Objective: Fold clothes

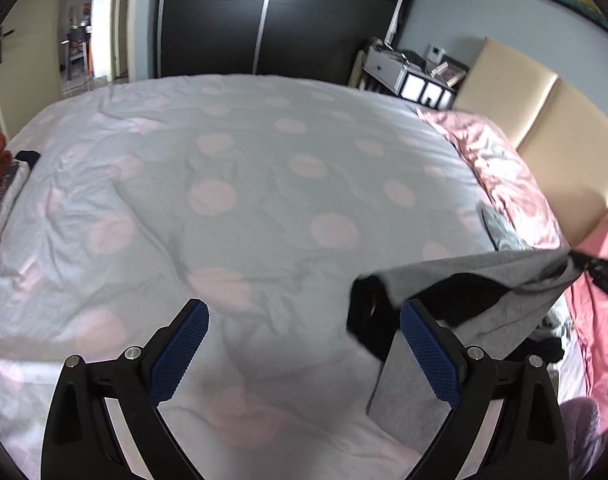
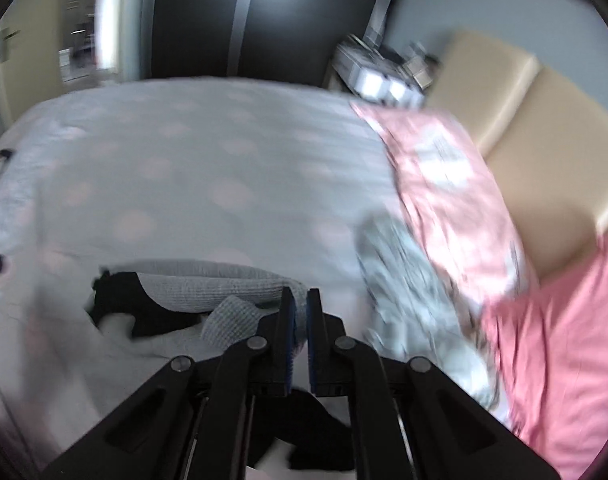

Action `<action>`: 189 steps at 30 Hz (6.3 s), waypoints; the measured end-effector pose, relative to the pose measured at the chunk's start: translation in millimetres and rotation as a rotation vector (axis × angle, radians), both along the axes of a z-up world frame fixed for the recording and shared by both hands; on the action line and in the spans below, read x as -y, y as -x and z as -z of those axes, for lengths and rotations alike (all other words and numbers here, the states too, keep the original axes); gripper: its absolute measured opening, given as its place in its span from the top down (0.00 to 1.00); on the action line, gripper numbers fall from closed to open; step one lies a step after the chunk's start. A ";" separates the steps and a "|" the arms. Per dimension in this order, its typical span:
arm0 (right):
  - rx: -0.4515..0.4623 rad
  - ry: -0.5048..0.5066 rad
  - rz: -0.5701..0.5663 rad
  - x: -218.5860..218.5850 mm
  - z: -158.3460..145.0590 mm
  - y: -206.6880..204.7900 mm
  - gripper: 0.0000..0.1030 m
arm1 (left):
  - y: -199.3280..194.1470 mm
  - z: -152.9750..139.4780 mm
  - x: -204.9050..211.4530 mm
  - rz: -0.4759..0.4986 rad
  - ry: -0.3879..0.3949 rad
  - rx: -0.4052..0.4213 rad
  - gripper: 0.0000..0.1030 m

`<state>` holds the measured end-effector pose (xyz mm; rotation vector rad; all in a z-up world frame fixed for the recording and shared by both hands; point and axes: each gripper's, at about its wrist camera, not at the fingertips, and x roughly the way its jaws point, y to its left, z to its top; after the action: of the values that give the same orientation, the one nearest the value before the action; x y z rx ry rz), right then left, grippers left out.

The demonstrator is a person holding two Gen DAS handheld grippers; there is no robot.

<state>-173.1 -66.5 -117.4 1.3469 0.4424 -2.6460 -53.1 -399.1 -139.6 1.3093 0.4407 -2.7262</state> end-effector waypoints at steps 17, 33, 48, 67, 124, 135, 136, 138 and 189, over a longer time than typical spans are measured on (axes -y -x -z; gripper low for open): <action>0.116 0.274 -0.191 13.2 74.7 -2.0 0.71 | 63.0 81.5 -78.2 0.199 -0.053 0.171 0.05; 0.116 0.415 -0.281 46.2 110.6 37.1 0.70 | 100.3 111.6 -93.1 0.158 -0.068 0.178 0.33; 0.150 0.269 -0.343 87.5 125.6 65.7 0.88 | 106.6 113.4 -95.6 0.195 -0.188 0.195 0.85; -0.455 0.285 -0.387 47.0 -174.9 -75.6 0.91 | -45.3 -175.6 -71.5 0.102 -0.056 -0.394 0.89; 0.304 0.442 -0.214 35.7 99.5 -70.8 0.81 | -60.3 47.8 -62.8 -0.129 -0.138 0.162 0.89; 0.069 0.434 0.068 -61.7 34.4 -61.1 0.97 | -57.2 28.3 -82.8 0.007 -0.169 0.043 0.89; 0.055 0.417 0.104 -72.0 31.7 -56.6 0.98 | -56.6 25.7 -85.8 0.027 -0.179 0.027 0.89; 0.032 0.388 0.181 -93.6 29.9 -47.1 0.98 | -54.7 21.2 -94.3 0.069 -0.178 0.005 0.89; 0.074 0.441 0.266 -129.5 61.7 -31.0 0.86 | -77.6 10.3 -115.7 0.334 -0.104 0.144 0.56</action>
<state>-142.1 63.0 -179.1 1.4234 -0.3367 -2.6555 24.4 -283.5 -149.8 1.7362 0.3853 -2.8718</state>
